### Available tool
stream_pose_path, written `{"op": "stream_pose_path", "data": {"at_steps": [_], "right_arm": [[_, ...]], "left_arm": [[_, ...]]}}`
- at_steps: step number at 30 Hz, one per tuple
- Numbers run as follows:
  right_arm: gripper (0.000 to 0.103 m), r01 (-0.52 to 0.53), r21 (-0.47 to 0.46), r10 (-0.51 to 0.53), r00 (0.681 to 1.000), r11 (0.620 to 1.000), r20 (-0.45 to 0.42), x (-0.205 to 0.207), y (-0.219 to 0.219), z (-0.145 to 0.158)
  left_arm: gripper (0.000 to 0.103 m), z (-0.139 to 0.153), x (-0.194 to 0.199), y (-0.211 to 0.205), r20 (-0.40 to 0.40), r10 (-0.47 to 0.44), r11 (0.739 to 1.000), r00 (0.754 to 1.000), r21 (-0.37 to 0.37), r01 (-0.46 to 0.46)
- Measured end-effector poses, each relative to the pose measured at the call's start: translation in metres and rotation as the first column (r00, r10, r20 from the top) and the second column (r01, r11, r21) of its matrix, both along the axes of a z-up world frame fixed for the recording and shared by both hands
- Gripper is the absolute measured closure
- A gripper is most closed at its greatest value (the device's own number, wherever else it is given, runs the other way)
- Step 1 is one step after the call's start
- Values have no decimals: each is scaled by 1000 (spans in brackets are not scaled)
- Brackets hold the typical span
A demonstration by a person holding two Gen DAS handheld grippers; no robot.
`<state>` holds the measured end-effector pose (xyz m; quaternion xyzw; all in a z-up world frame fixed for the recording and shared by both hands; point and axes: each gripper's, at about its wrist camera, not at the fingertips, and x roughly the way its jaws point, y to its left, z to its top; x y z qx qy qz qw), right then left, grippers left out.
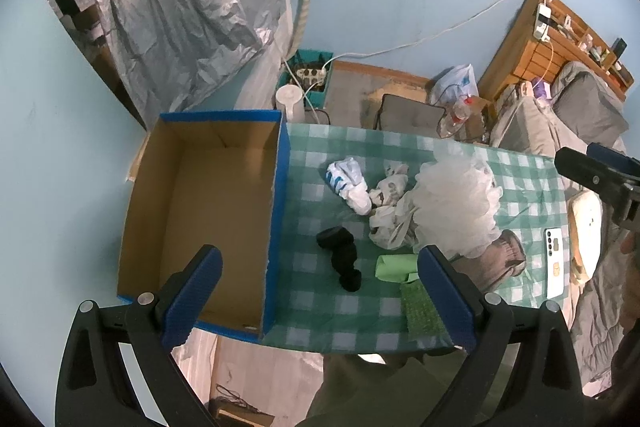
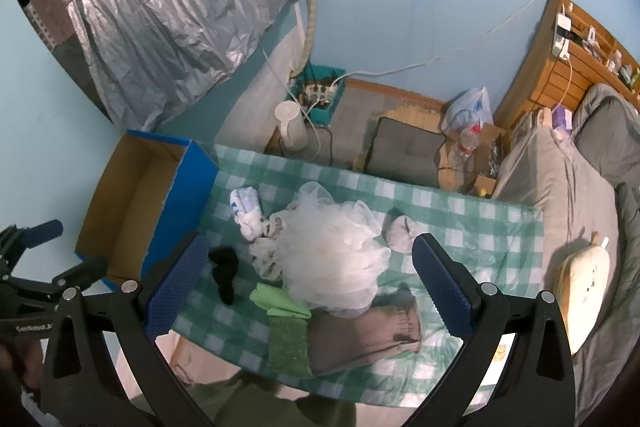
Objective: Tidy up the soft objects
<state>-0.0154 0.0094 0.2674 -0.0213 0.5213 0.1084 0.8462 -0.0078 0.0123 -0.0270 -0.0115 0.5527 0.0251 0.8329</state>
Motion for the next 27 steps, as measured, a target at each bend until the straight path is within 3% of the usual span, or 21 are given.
{"op": "stream_pose_path", "data": {"at_steps": [10, 27], "right_arm": [[2, -18, -10, 18, 998, 1000, -53, 17, -7, -24], [2, -50, -29, 44, 983, 998, -180, 47, -14, -91]], "left_arm": [[4, -22, 8, 2, -49, 2, 1000, 999, -14, -3], [4, -84, 30, -16, -157, -16, 999, 987, -41, 10]]}}
